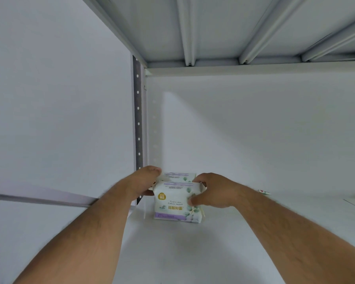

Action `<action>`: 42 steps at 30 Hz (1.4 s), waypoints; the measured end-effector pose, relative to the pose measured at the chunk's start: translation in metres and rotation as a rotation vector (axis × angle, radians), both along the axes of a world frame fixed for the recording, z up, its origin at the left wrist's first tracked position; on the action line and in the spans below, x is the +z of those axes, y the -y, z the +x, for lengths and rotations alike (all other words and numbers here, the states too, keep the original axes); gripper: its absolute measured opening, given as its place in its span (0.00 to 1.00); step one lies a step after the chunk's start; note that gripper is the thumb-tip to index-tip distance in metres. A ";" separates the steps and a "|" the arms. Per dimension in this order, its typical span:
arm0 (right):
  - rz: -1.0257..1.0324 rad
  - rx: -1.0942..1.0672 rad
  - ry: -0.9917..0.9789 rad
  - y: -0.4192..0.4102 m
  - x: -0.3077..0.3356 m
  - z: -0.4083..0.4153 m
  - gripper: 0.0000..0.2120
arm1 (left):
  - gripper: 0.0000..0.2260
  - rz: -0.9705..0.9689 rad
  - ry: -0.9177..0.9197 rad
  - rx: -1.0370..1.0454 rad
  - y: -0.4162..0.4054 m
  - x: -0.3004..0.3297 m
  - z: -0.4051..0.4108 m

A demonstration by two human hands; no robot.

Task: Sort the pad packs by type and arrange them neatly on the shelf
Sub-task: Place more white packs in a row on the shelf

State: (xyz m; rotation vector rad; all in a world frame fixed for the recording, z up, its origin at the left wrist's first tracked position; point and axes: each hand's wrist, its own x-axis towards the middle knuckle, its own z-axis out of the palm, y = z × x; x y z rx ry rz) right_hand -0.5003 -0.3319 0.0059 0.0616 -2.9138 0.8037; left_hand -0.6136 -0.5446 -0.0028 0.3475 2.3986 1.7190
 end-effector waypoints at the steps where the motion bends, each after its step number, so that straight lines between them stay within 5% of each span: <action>1: -0.025 -0.014 -0.002 0.003 -0.001 -0.001 0.29 | 0.12 0.018 0.019 0.011 -0.001 0.001 0.002; 11: 0.045 -0.101 -0.038 0.022 -0.008 -0.006 0.37 | 0.13 -0.148 -0.069 -0.036 -0.003 -0.002 0.004; 19: 0.168 -0.083 -0.048 0.021 -0.004 0.010 0.31 | 0.22 -0.324 -0.316 0.163 -0.013 0.003 0.020; 27: 0.163 -0.087 -0.015 0.008 -0.005 0.036 0.34 | 0.23 -0.218 -0.501 0.342 -0.015 -0.004 0.031; 36: 0.446 -0.062 0.048 -0.011 0.008 0.135 0.36 | 0.28 -0.843 -0.486 0.190 0.002 0.010 0.153; 42: 0.503 -0.008 0.002 -0.020 0.010 0.223 0.35 | 0.27 -1.046 -0.486 0.150 -0.008 0.002 0.267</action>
